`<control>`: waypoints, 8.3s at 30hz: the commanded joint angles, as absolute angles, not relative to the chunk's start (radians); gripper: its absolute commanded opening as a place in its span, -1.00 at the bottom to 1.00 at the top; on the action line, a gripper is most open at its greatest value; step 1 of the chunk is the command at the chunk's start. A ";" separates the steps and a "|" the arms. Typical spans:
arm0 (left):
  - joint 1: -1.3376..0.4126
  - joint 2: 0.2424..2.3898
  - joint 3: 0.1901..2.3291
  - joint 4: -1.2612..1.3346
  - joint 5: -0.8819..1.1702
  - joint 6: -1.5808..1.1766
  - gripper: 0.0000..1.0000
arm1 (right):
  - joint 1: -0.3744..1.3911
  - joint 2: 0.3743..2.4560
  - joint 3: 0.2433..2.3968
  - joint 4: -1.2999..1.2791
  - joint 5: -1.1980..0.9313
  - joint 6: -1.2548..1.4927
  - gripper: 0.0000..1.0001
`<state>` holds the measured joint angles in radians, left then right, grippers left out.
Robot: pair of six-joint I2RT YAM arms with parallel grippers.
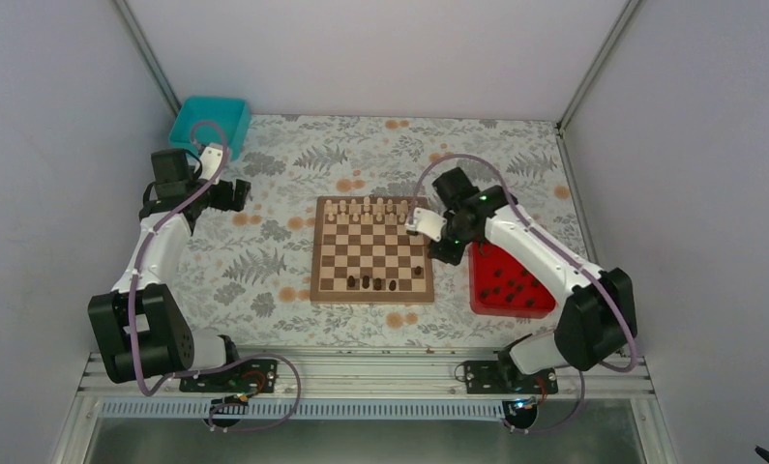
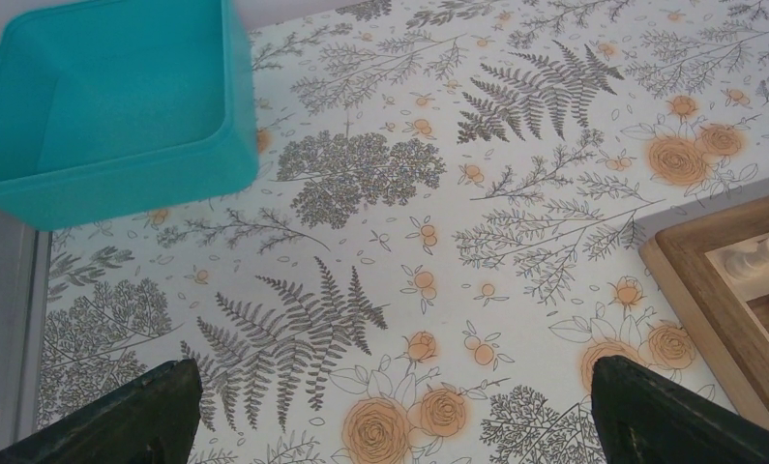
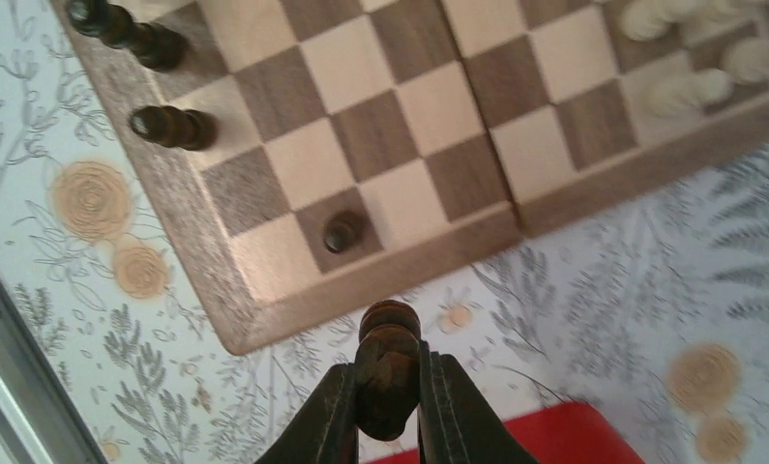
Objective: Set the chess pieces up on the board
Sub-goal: Place the chess piece on the chessboard, then pick up the chess piece from the storage box, then place the chess piece on the chessboard, then pick up the chess piece from the storage box.
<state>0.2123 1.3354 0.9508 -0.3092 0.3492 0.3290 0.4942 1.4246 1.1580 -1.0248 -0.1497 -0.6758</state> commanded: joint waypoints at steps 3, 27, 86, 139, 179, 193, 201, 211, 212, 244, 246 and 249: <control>0.219 1.344 0.959 -0.298 0.355 0.331 1.00 | 0.621 1.479 1.146 -0.987 -0.193 -0.599 -0.84; 0.222 1.349 0.957 -0.299 0.345 0.333 1.00 | 0.730 1.638 1.106 -0.924 -0.211 -0.616 -0.83; 0.222 1.352 0.956 -0.296 0.362 0.335 1.00 | -0.082 1.371 0.801 -0.821 -0.139 -0.882 -0.21; 0.225 1.342 0.957 -0.298 0.359 0.332 1.00 | 0.588 1.541 1.291 -1.037 -0.181 -0.669 -0.87; 0.232 1.344 0.957 -0.301 0.363 0.331 1.00 | 0.699 1.764 1.196 -0.902 -0.160 -0.669 -0.84; 0.232 1.345 0.958 -0.299 0.365 0.331 1.00 | 0.699 1.770 1.174 -0.890 -0.136 -0.667 -0.80; 0.232 1.345 0.959 -0.301 0.362 0.331 1.00 | 0.679 1.700 1.198 -0.896 -0.134 -0.662 -0.26; 0.233 1.346 0.958 -0.300 0.364 0.331 1.00 | 0.502 1.484 1.236 -0.967 -0.136 -0.691 -0.05; 0.233 1.345 0.957 -0.300 0.364 0.331 1.00 | 0.466 1.465 1.227 -0.978 -0.137 -0.702 -0.05; 0.233 1.347 0.960 -0.305 0.372 0.331 1.00 | 0.024 1.287 0.754 -1.000 -0.173 -0.871 -0.07; 0.233 1.347 0.960 -0.305 0.374 0.331 1.00 | 0.023 1.288 0.748 -0.994 -0.177 -0.871 -0.07; 0.233 1.347 0.960 -0.305 0.373 0.331 1.00 | 0.023 1.298 0.739 -0.983 -0.181 -0.870 -0.07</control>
